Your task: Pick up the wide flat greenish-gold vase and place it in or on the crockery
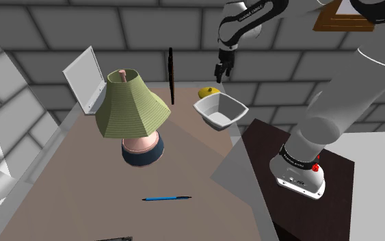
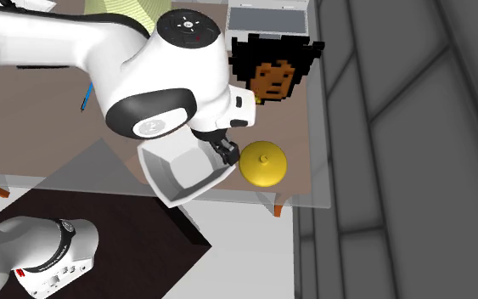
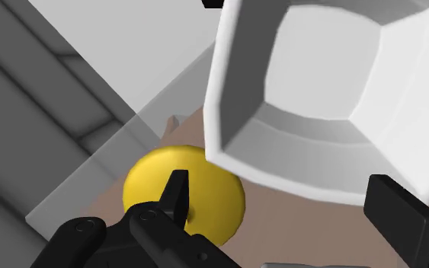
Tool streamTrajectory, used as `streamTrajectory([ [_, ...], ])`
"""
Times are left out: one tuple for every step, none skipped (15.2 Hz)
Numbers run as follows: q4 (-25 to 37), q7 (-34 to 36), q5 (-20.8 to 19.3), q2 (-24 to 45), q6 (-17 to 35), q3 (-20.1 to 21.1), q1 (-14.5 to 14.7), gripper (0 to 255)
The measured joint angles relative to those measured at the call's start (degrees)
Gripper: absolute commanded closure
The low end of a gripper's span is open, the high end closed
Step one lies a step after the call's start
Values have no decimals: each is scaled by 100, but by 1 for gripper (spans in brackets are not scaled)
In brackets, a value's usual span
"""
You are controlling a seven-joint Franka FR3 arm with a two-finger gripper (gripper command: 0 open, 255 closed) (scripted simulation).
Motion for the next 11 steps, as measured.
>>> streamTrajectory([
  [125, -101, 92, 214, 108, -39, -2, 0],
  [291, -234, 203, 476, 224, -87, -15, 0],
  [403, -337, 303, 678, 329, -113, -26, 0],
  [529, -453, 414, 892, 430, -137, -46, 0],
  [674, -582, 533, 1112, 516, -159, -75, 0],
  [847, -734, 668, 1367, 608, -179, -120, 0],
  [986, -825, 780, 1559, 666, -174, -145, 0],
  [1144, -949, 902, 1772, 730, -172, -194, 0],
  [1371, -1055, 1035, 2025, 761, -153, -239, 0],
  [1539, -1152, 1152, 2238, 811, -129, -286, 0],
  [1720, -1277, 1279, 2477, 876, -105, -359, 0],
])
